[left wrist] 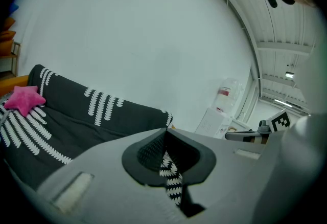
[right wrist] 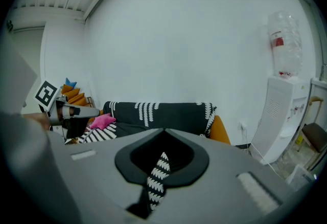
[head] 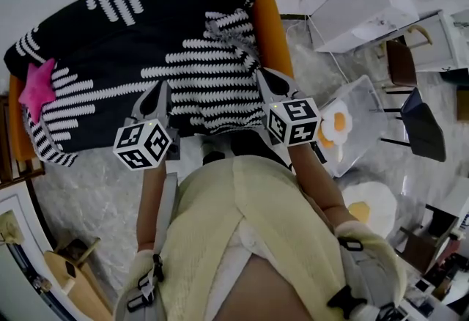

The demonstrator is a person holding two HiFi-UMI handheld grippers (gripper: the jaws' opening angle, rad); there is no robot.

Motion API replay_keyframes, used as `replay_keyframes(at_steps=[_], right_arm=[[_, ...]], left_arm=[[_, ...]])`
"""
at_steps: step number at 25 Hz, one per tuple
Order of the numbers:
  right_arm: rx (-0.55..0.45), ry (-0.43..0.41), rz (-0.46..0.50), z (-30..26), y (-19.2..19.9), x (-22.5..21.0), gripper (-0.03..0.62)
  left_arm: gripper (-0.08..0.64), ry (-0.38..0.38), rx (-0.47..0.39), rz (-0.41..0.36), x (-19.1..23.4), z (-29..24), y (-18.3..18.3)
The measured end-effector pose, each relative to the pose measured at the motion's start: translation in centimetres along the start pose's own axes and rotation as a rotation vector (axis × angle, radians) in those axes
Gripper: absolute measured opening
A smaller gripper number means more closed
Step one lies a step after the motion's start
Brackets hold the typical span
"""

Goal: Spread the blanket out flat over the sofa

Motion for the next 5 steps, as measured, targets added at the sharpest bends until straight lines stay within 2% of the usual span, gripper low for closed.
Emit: replay_keyframes(at_steps=[5], right_arm=[[-0.006, -0.004, -0.001, -0.23, -0.02, -0.13, 0.003]], left_arm=[[0.002, -0.001, -0.003, -0.002, 0.04, -0.06, 0.06]])
Point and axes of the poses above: the fingertips, and each gripper's own axes: z backward along the fingers, x to its left, y out of its underside, the point moved 10 cm from there along z, backward along the fingers, and after that the axes turned 9 degrees about z, right-handed, at the moved point
